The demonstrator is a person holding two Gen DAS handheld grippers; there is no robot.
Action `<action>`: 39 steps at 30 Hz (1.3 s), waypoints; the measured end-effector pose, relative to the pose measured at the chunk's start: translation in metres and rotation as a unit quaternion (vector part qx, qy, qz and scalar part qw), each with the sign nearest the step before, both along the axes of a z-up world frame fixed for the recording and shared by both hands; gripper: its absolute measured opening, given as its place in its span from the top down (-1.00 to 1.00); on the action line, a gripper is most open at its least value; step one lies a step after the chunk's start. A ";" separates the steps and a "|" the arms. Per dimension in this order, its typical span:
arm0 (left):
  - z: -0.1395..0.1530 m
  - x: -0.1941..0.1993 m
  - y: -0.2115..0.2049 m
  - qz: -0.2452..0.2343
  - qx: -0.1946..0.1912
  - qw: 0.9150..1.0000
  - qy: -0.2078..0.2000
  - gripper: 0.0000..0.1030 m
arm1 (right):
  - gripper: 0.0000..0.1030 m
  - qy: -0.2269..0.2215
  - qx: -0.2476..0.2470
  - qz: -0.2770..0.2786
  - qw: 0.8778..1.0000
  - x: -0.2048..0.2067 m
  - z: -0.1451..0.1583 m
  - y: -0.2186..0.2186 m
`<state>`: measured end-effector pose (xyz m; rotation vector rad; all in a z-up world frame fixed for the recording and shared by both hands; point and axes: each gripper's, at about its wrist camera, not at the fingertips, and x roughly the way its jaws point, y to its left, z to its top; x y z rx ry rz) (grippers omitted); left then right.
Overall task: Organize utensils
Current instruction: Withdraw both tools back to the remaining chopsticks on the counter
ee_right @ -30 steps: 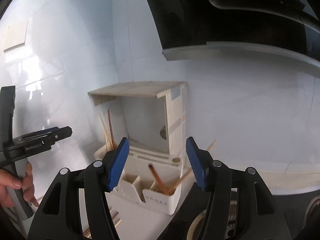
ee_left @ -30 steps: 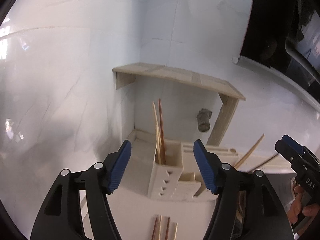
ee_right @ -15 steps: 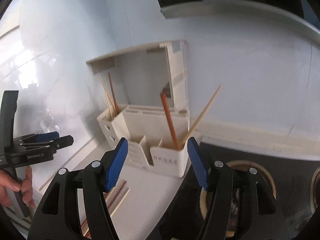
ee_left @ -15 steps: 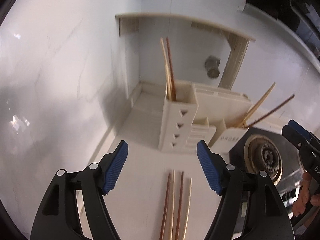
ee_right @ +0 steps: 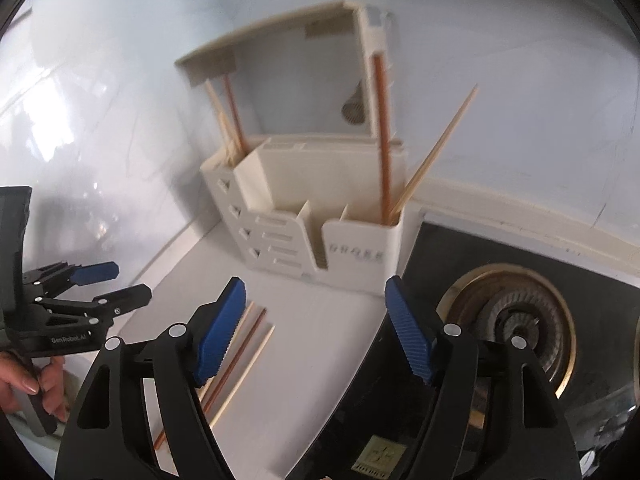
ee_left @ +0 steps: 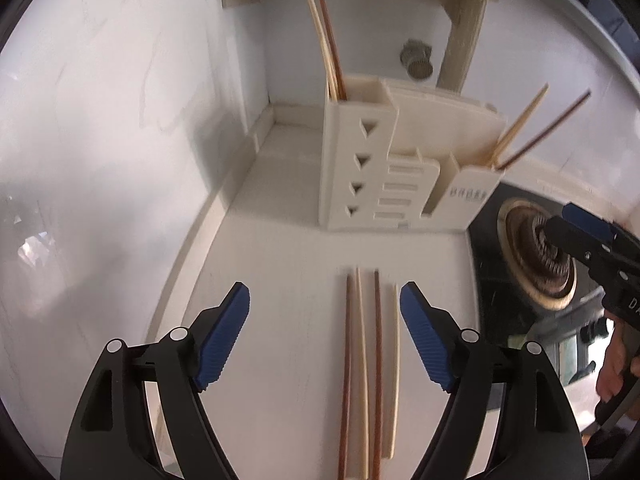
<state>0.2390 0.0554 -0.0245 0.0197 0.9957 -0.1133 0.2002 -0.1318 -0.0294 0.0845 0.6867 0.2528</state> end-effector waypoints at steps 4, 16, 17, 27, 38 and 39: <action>-0.016 -0.006 0.004 -0.004 0.002 1.000 0.030 -0.50 | -0.45 0.031 -0.001 0.010 0.999 0.000 -0.013 0.008; -0.055 -0.010 0.002 -0.039 0.014 0.994 0.105 -0.50 | -0.48 0.101 -0.004 0.021 0.995 0.003 -0.038 0.028; -0.058 -0.010 0.001 -0.041 0.016 0.993 0.110 -0.50 | -0.48 0.108 -0.006 0.022 0.994 0.003 -0.041 0.030; -0.091 -0.007 0.002 -0.050 0.020 0.984 0.172 -0.50 | -0.51 0.167 -0.009 0.022 0.986 0.005 -0.064 0.037; -0.118 -0.007 0.002 -0.064 0.031 0.974 0.215 -0.46 | -0.51 0.228 -0.033 0.012 0.973 0.016 -0.084 0.056; -0.119 -0.007 0.002 -0.065 0.030 0.973 0.218 -0.45 | -0.51 0.235 -0.035 0.016 0.971 0.018 -0.085 0.060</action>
